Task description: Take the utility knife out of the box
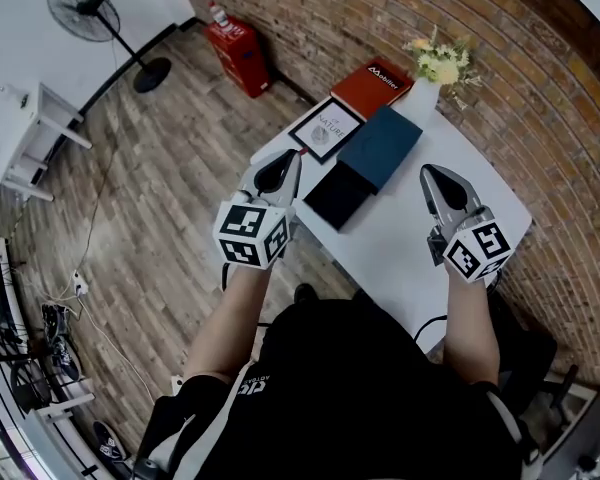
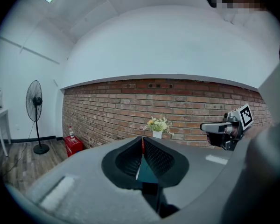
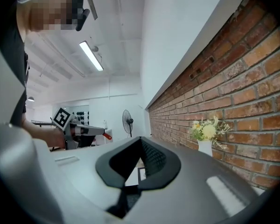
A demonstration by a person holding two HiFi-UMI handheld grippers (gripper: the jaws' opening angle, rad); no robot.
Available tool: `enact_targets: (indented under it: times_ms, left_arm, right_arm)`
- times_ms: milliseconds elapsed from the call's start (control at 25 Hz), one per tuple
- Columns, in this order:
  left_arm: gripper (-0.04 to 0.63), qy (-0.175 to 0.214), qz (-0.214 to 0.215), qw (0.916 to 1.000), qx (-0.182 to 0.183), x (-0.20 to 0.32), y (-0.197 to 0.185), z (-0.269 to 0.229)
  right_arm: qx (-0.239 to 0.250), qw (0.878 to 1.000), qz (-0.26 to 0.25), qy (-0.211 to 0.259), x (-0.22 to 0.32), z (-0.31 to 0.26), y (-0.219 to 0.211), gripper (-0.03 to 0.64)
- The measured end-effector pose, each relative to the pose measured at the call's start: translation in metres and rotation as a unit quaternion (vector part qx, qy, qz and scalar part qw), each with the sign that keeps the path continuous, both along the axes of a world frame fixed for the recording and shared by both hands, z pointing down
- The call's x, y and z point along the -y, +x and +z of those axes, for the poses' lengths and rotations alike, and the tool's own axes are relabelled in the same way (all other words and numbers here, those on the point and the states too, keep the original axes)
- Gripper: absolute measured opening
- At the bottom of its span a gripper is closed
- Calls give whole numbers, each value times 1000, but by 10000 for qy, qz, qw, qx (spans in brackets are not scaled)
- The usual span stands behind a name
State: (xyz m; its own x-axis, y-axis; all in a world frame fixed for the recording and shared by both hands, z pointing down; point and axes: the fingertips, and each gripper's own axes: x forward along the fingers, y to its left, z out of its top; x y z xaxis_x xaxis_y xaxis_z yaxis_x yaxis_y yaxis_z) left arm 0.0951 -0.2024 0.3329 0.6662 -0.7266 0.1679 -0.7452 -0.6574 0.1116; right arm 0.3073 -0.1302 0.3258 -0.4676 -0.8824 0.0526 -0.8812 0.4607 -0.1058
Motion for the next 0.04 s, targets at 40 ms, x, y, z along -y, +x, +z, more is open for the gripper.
enact_targets:
  times_ms: [40]
  left_arm:
    - [17,-6,-4,10000,10,-1,-1,0]
  right_arm:
    - [1,10000,-5,-1,0,0,0,-2]
